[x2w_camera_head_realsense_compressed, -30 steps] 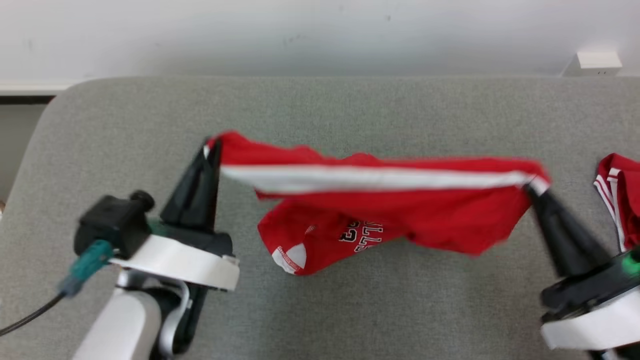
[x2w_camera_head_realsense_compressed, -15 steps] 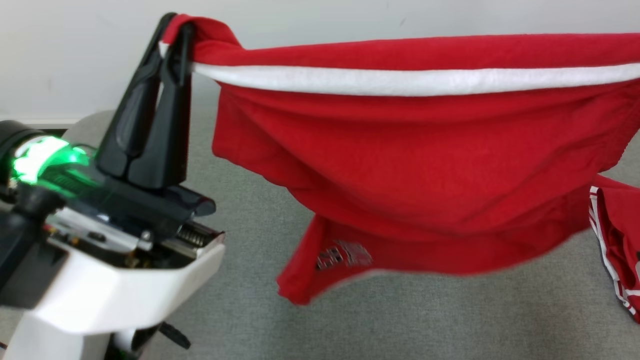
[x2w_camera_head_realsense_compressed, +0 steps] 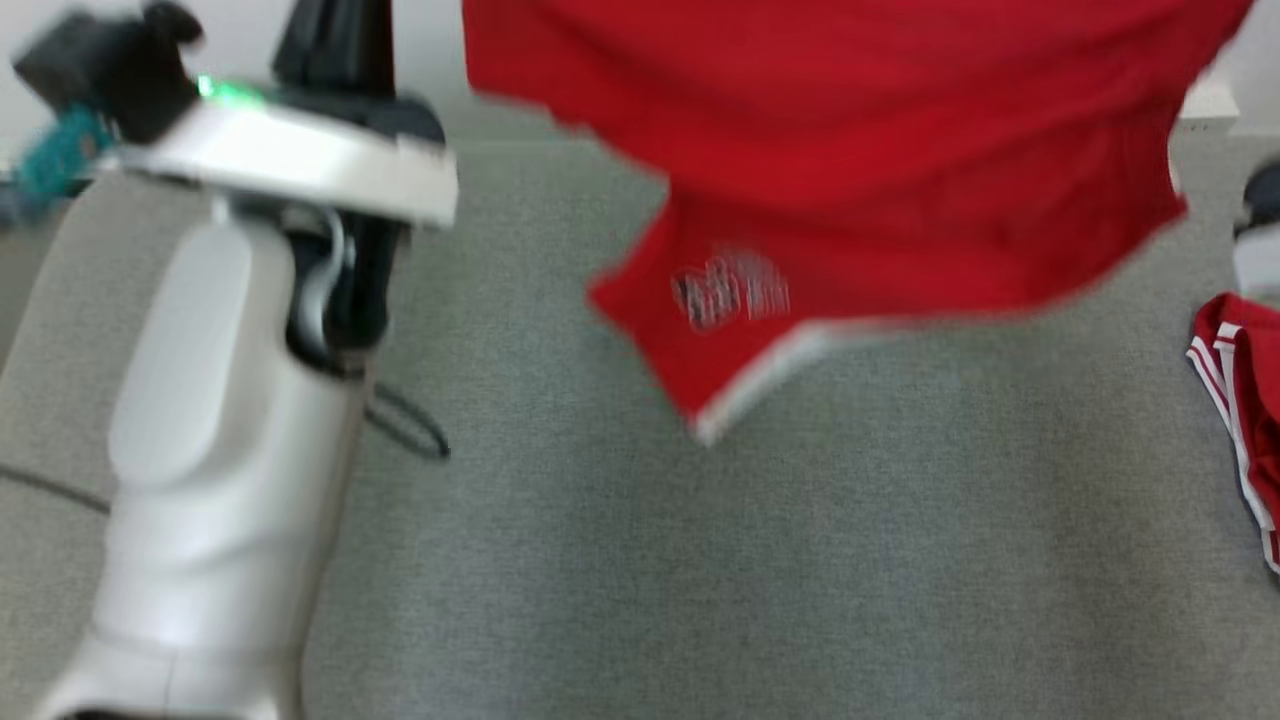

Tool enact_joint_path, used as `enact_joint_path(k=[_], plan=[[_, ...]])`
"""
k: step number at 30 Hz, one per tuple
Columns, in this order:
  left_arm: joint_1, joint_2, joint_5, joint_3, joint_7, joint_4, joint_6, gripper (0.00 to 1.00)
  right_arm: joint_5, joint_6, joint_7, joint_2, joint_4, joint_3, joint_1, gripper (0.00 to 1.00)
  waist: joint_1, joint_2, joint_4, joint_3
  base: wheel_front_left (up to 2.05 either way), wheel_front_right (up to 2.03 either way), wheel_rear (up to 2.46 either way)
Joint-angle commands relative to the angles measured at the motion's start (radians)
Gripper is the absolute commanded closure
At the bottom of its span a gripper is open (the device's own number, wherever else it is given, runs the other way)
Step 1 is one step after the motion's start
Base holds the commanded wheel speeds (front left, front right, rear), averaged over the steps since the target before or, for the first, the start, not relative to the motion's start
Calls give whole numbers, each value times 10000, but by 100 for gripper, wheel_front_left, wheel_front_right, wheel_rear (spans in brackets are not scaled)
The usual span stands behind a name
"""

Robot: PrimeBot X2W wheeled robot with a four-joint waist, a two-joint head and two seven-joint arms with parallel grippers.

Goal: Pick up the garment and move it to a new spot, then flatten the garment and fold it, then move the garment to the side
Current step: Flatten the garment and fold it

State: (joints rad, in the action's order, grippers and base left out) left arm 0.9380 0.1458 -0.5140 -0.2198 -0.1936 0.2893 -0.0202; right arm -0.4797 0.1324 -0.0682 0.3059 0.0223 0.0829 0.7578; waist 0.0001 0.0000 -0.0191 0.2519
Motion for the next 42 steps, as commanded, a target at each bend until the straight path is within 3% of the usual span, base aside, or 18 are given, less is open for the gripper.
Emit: enact_joint_path(k=[1,6,9,16,21,27,31,38,42], plan=[[592,-7,-50,215,-221,527,16,100,-92,-37,182,-42,-428,21,542,100,-1,0,-17,112,0,0,0],[2723,-263,130,633,-664,3134,222,100,-525,-43,860,-538,-3041,380,2748,100,-1,0,-80,423,0,0,0],[3140,-383,184,843,-709,4398,199,100,-738,-42,1302,-1032,-4672,703,3382,100,-1,0,-111,572,0,0,0],[1873,-725,-38,1294,-705,7276,76,100,-1483,-40,2073,-1914,-8139,2142,2793,100,-1,0,-186,907,0,0,0],[739,-865,-354,1497,-707,8441,251,100,-2334,-40,2596,-2093,-9086,3377,1804,100,-1,0,-185,1118,0,0,0],[-245,-894,271,1235,-708,8066,409,100,-3395,-40,3221,-1512,-8210,4361,333,100,-1,0,-139,1053,0,0,0],[-1565,-720,450,1951,-709,6492,522,100,-3683,-40,3339,-938,-6740,4718,-935,100,-1,0,-275,687,0,0,0],[-4456,-657,978,2748,-711,3430,645,100,-3130,-42,3345,-82,-4023,4520,-3603,100,-1,0,-433,18,0,0,0],[-6499,-680,1168,2769,-635,1185,331,100,-2746,-43,3257,338,-2567,4070,-5523,100,-1,0,-409,-350,0,0,0]])
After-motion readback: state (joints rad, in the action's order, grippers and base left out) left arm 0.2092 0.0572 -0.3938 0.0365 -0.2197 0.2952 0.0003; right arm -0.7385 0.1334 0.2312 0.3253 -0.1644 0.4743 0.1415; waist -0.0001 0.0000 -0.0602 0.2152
